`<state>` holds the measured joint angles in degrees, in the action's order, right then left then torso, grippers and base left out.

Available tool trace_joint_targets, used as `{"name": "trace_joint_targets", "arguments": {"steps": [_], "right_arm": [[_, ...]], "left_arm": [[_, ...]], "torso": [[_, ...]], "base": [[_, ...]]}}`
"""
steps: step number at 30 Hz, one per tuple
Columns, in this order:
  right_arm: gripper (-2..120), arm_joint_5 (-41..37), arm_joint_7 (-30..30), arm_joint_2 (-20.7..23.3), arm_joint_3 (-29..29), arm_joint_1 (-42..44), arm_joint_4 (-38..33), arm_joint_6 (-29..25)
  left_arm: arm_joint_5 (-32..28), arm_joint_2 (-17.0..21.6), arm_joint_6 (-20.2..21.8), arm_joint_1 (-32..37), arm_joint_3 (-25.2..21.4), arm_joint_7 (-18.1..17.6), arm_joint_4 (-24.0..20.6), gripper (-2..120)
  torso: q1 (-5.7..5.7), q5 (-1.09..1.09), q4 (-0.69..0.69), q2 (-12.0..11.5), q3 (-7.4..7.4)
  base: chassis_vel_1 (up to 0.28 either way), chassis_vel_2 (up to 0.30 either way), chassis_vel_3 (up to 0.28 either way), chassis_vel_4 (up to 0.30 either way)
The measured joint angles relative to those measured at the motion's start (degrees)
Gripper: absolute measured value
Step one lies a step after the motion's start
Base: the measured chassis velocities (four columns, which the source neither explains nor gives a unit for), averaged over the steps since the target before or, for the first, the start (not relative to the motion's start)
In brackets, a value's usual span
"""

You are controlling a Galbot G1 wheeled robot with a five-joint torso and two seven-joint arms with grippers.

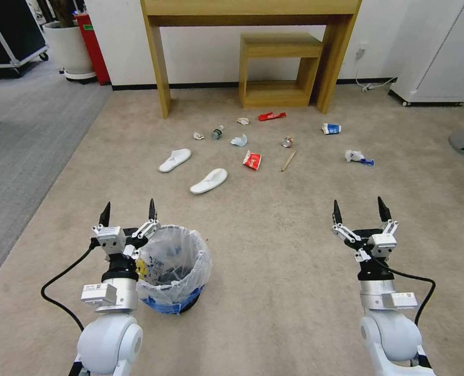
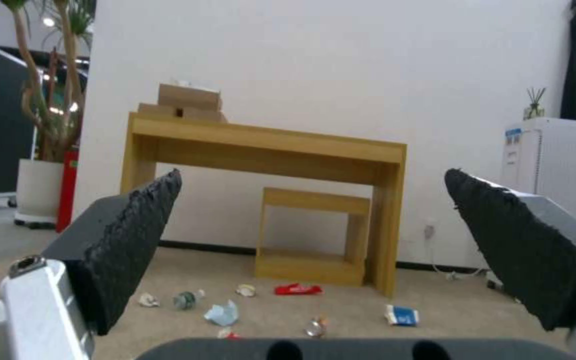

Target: Pick up the trash bin and place the garbage on the floor into it.

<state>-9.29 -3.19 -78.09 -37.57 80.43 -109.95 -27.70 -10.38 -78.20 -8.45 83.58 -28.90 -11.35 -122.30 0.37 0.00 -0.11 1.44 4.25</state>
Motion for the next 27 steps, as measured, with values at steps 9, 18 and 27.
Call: {"name": "trace_joint_targets", "arguments": {"steps": [9,18,27], "right_arm": [[100,0.28,-0.43,-0.26,0.14,0.45,-0.62,0.03],[100,0.83,-0.80,-0.54,-0.09,0.44,-0.07,-0.31],[100,0.72,-0.93,-0.37,-0.28,0.42,-0.08,-0.32]], "left_arm": [[-0.82,0.45,0.01,0.29,-0.26,-0.03,-0.43,100],[-0.61,-0.04,0.02,0.60,0.21,-0.05,-0.52,100],[-0.49,-0.24,0.02,0.69,0.40,0.04,-0.51,100]], "torso": [[0.00,0.01,-0.01,0.00,0.00],[0.00,0.01,-0.01,0.00,0.00],[0.00,0.00,-0.01,0.00,0.00]], "base": [[0.005,0.004,-0.004,-0.006],[0.000,0.000,0.000,0.000],[-0.114,0.119,0.122,-0.115]]}}
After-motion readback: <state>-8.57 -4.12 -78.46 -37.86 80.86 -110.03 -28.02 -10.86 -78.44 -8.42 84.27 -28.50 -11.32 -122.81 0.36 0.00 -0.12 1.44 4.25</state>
